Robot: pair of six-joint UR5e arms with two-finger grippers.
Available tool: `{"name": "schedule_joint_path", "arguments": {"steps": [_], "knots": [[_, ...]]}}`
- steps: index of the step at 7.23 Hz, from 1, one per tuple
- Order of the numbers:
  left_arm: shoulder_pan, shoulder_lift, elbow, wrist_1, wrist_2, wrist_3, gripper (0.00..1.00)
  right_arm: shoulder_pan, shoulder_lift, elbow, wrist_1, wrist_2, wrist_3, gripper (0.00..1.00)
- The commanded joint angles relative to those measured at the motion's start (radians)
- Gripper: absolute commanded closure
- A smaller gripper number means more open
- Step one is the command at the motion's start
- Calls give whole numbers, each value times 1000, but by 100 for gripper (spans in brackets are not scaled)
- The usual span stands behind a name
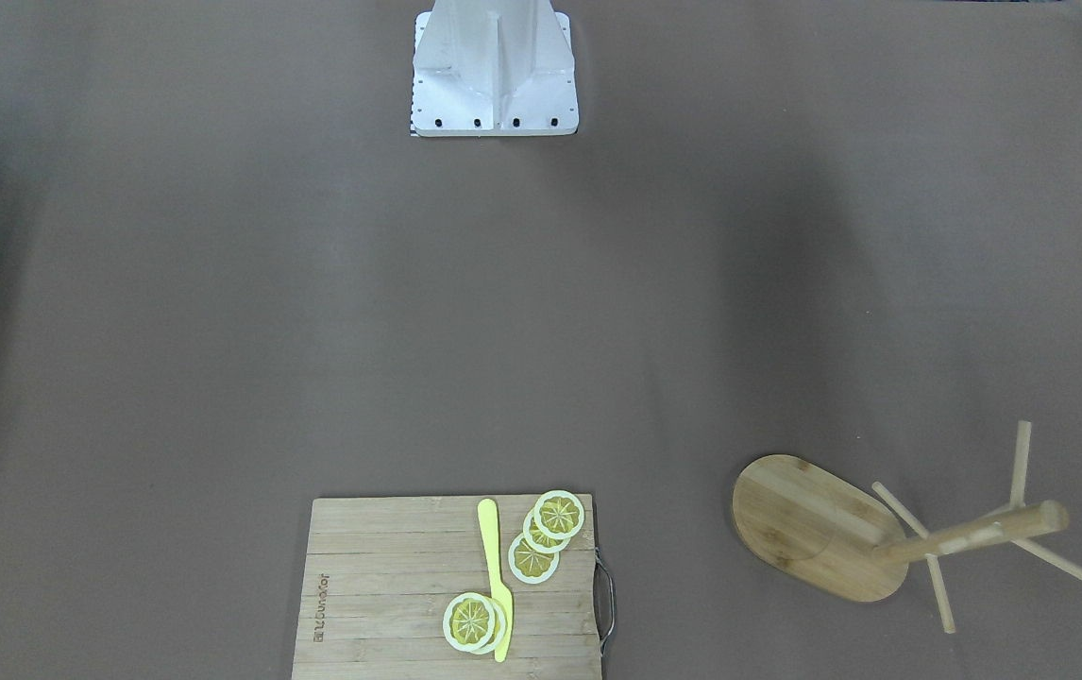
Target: Hang cup on storage rack
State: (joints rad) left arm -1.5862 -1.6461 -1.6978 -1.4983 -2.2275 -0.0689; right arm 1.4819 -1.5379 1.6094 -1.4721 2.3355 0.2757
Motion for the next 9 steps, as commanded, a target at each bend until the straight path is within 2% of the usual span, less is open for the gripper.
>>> {"name": "schedule_joint_path", "arguments": {"steps": [1, 3, 4, 5, 6, 7, 8, 9], "knots": [[0, -3, -5, -3, -55, 0, 2, 0, -13, -6, -2, 40, 5, 0], [0, -3, -14, -3, -55, 1, 2, 0, -63, 36, 6, 64, -10, 0], [0, -1, -25, -3, -55, 1, 2, 0, -162, 108, 60, 59, -85, 0], [0, -3, -28, -2, -54, 1, 1, 1, -268, 133, 164, 86, -96, 0], [0, -3, -29, -3, -52, 1, 2, 2, -306, 124, 214, 93, -104, 0], [0, -3, -29, -2, -52, 1, 1, 2, -332, 106, 237, 84, -111, 0], [0, -3, -29, -2, -55, 0, 2, 2, -332, 31, 330, 82, -112, 0], [0, -4, -29, -2, -57, -6, 2, 0, -323, -85, 439, 82, -112, 0]]}}
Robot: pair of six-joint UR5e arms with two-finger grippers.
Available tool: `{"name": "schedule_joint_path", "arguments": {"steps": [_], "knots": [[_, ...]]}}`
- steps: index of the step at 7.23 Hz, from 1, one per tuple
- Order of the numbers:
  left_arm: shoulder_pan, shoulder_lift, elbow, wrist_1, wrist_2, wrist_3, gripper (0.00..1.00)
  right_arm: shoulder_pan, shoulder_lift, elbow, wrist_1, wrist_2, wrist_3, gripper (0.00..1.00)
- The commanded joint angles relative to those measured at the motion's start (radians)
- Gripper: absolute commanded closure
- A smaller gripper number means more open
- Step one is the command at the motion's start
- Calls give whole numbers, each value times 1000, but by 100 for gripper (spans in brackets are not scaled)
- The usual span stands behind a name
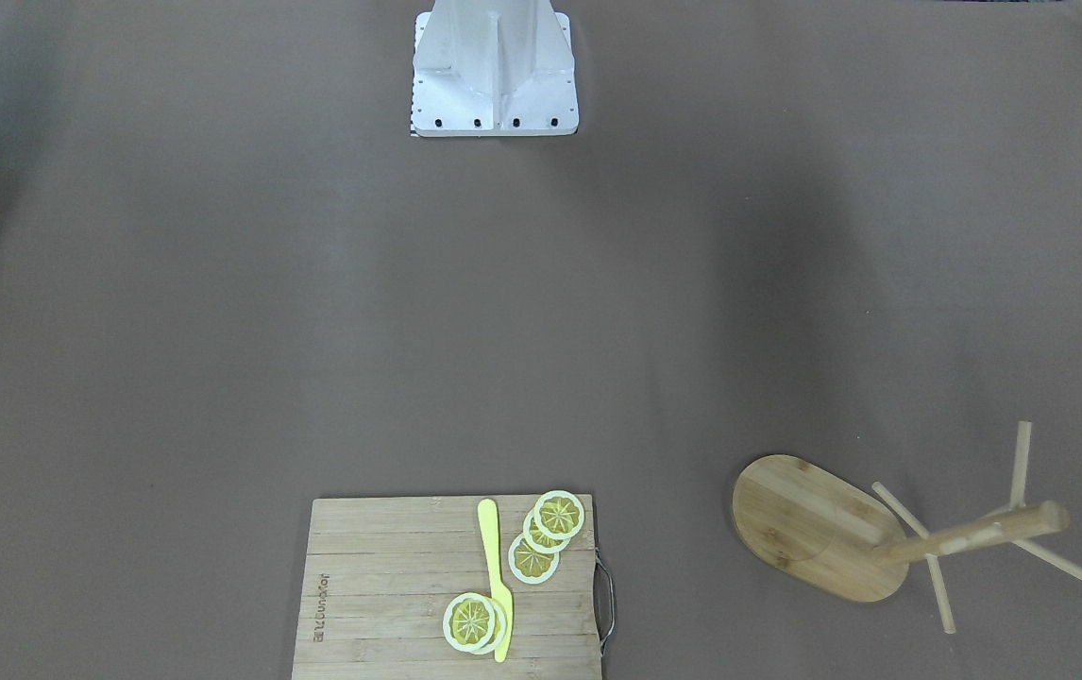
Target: Hang cup on storage rack
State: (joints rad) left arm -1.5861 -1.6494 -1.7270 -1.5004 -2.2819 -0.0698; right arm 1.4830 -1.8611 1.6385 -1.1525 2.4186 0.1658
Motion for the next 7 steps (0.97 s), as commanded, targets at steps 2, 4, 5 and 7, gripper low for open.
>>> {"name": "schedule_joint_path", "arguments": {"steps": [2, 4, 5, 7], "knots": [[0, -1, 4, 0, -4, -8, 2, 0, 7, -178, 229, 34, 23, 1], [0, -12, 13, 2, -4, -8, 2, -1, 8, -180, 231, 48, 24, 1], [0, -12, 14, 3, -4, -8, 1, -1, 8, -180, 231, 54, 24, 1], [0, -12, 17, 2, -4, -8, 1, -10, 7, -180, 231, 82, 18, 1]]}}
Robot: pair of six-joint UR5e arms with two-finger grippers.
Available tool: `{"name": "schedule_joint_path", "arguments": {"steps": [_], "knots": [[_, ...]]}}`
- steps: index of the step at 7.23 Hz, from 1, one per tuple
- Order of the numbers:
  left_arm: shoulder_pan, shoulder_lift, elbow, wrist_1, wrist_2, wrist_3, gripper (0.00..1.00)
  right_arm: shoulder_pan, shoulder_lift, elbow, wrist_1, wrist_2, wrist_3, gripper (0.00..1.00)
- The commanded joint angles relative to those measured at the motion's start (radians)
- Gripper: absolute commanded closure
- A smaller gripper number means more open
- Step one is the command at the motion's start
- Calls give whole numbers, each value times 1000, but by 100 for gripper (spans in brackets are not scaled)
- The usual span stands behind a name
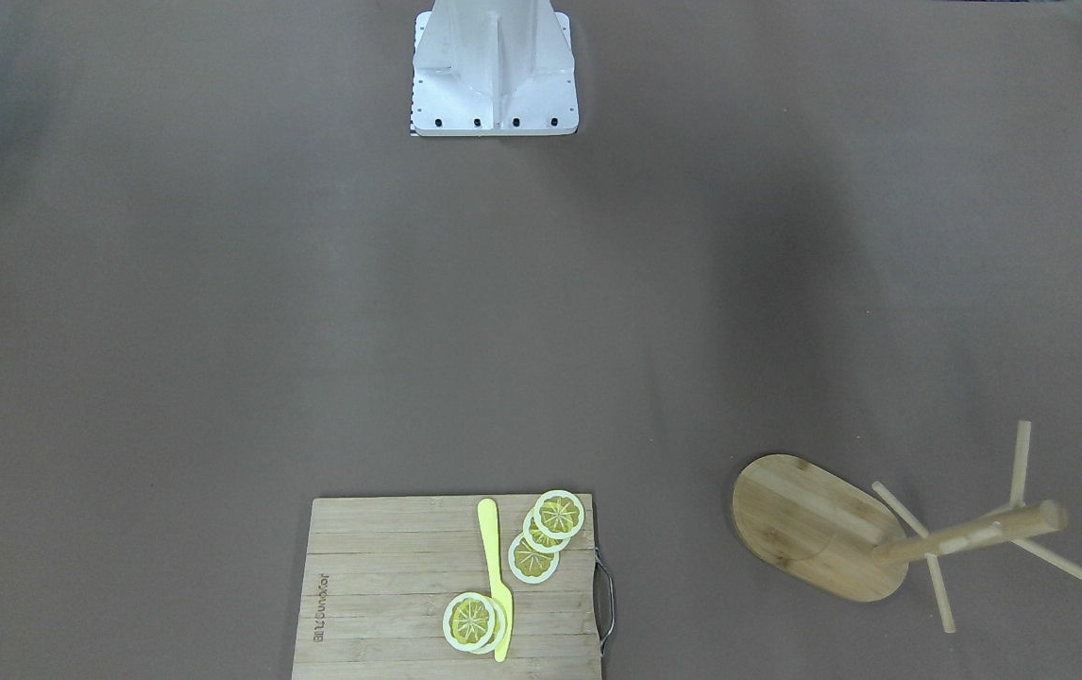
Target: Hang cup on storage rack
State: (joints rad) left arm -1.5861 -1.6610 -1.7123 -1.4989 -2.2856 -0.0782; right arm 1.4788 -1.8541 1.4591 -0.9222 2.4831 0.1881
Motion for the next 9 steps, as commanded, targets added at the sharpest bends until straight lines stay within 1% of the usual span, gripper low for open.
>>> {"name": "schedule_joint_path", "arguments": {"steps": [1, 2, 3, 4, 5, 8, 9], "knots": [[0, -2, 2, 0, 0, -2, 2, -18, 1, 0, 0, 32, -12, 1], [1, -8, 2, 3, 0, -2, 1, -37, 1, 0, 0, 33, -15, 5], [0, -11, 2, 2, 0, -2, 2, -51, 1, 1, 3, 33, -19, 21], [0, -16, 3, 3, 2, -2, 1, -60, 1, 3, 14, 33, -19, 66], [0, -16, 2, 5, 2, -2, 1, -63, 4, 10, 14, 33, -21, 99], [0, -28, 2, 5, 3, -2, 1, -68, 22, 41, 11, 37, -10, 100], [0, -29, 3, 8, 5, -2, 1, -69, 42, 56, -10, 58, 4, 100]]}}
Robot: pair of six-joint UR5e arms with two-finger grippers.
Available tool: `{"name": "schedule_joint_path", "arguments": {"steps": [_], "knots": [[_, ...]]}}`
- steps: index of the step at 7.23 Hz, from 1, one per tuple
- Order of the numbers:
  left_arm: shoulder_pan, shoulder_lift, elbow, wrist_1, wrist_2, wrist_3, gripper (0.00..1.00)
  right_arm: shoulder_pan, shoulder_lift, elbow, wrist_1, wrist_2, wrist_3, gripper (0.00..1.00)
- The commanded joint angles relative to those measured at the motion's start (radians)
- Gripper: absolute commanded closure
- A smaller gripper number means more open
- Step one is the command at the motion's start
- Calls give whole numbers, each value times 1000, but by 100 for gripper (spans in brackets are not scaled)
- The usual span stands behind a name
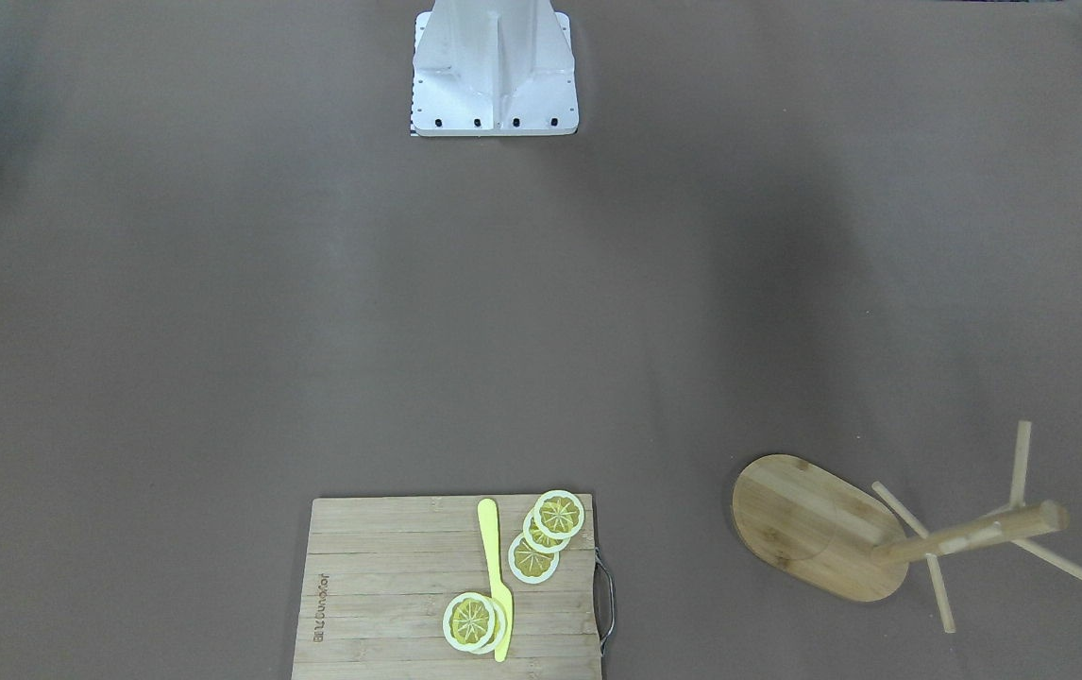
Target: Hang cup on storage rack
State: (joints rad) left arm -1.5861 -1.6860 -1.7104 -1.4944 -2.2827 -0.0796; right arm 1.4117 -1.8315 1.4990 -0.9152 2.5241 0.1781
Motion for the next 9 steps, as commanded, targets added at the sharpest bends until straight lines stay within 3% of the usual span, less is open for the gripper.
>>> {"name": "schedule_joint_path", "arguments": {"steps": [1, 2, 3, 4, 5, 7, 9], "knots": [[0, -4, 0, 3, 0, 0, 2, 35, 97, 38, -143, 106, 23, 100], [2, -4, 0, 3, -1, 0, 2, 50, 176, 108, -289, 132, 94, 100], [0, -4, 0, 2, -1, 0, 2, 43, 269, 189, -376, 125, 283, 100], [2, -9, 1, 2, -3, 0, 2, 8, 347, 229, -387, 119, 484, 100], [2, -14, 0, 2, -3, 0, 1, -72, 404, 284, -387, 48, 629, 100], [5, -26, 15, -6, -4, 0, 2, -337, 580, 355, -433, -207, 978, 100], [9, -40, 51, -53, -4, 9, 3, -526, 711, 385, -516, -383, 1114, 100]]}}
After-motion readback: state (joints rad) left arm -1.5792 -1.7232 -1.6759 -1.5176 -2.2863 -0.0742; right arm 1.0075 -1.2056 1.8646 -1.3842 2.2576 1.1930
